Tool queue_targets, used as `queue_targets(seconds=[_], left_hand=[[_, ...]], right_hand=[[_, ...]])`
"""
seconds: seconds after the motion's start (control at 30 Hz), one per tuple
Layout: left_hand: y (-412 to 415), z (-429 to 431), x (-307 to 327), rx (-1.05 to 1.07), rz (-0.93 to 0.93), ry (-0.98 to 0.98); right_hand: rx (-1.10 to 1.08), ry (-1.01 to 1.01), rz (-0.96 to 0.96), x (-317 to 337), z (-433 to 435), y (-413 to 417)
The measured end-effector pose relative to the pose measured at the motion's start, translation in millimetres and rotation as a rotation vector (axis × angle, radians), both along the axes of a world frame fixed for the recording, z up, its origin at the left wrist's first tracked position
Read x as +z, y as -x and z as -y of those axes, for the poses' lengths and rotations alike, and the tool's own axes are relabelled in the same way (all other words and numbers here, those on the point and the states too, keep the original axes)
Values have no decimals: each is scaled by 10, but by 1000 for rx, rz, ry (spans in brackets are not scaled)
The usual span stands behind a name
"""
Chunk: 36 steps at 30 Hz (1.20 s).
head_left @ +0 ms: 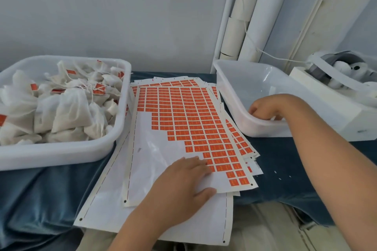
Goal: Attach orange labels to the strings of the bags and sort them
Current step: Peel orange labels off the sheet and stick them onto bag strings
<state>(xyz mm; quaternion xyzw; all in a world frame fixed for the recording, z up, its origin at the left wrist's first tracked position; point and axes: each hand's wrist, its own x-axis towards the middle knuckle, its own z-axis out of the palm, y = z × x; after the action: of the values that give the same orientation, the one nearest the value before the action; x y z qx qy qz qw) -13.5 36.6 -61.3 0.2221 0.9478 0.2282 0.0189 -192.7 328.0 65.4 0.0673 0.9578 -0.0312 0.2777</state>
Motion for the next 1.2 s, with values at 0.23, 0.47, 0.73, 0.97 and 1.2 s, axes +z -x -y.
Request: queue_targets(seconds=[0.23, 0.47, 0.73, 0.97, 1.2], left_hand=[[-12, 15, 6, 8, -9, -25], [-8, 21, 2, 10, -13, -40], [-13, 28, -5, 13, -5, -41], [-36, 29, 7, 15, -4, -41], [-46, 26, 36, 16, -9, -50]], right_hand=[[70, -6, -134, -37, -118, -83], [-10, 103, 30, 92, -217, -167], [-66, 208, -102, 166, -257, -186], [-142, 545, -281, 226, -354, -291], [-90, 557, -476, 84, -381, -387]])
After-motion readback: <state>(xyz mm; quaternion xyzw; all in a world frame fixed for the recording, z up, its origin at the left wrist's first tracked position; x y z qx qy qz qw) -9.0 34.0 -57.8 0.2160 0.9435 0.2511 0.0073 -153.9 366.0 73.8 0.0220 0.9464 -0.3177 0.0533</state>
